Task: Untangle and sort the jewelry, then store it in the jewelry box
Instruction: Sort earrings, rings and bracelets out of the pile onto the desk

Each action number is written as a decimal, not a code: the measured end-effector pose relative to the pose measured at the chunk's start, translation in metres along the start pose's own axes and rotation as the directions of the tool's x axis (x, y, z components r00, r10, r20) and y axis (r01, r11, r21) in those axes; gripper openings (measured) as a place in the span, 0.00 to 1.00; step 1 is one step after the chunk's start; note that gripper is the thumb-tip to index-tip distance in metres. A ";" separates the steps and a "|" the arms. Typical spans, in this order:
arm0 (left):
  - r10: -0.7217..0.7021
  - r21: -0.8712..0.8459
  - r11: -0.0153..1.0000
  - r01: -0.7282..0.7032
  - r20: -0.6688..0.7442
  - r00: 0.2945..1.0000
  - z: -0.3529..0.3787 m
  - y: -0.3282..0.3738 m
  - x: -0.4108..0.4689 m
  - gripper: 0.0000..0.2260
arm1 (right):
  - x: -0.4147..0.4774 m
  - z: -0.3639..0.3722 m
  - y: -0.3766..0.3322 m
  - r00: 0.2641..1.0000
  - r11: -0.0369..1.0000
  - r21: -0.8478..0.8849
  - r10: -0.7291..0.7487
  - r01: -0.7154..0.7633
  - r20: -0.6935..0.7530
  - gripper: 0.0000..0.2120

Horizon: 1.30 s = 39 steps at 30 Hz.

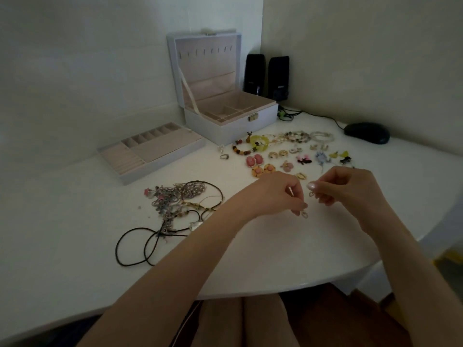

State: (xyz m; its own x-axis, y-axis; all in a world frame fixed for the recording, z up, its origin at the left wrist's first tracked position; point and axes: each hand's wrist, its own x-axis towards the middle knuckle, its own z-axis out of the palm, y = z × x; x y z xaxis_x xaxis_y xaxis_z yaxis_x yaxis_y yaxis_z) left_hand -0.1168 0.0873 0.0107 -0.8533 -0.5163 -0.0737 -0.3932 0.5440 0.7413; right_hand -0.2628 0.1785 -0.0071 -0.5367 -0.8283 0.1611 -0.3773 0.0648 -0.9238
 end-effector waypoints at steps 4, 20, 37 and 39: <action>-0.035 0.059 0.998 0.036 -0.021 0.999 0.006 0.006 0.018 0.05 | 0.004 -0.007 0.008 0.999 0.996 -0.085 0.004 -0.007 -0.035 0.09; -0.214 0.196 0.950 0.242 -0.157 0.964 0.006 -0.006 0.065 0.20 | 0.027 -0.003 0.009 0.994 0.976 -0.192 0.109 -0.103 0.021 0.10; -0.123 0.370 0.912 0.176 -0.162 0.979 0.005 0.002 0.061 0.08 | 0.038 0.002 0.018 0.996 0.948 -0.307 0.068 -0.083 -0.057 0.04; -0.101 0.380 0.911 0.159 -0.168 0.981 0.008 0.002 0.062 0.09 | 0.034 -0.002 0.018 0.998 0.958 -0.279 0.053 -0.061 -0.039 0.02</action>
State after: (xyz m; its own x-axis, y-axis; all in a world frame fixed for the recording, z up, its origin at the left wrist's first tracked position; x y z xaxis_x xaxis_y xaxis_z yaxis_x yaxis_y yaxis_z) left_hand -0.1725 0.0614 0.0023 -0.7394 -0.6724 -0.0350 -0.6242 0.6650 0.4100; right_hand -0.2893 0.1532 -0.0170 -0.5848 -0.8013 0.1257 -0.5393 0.2684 -0.7982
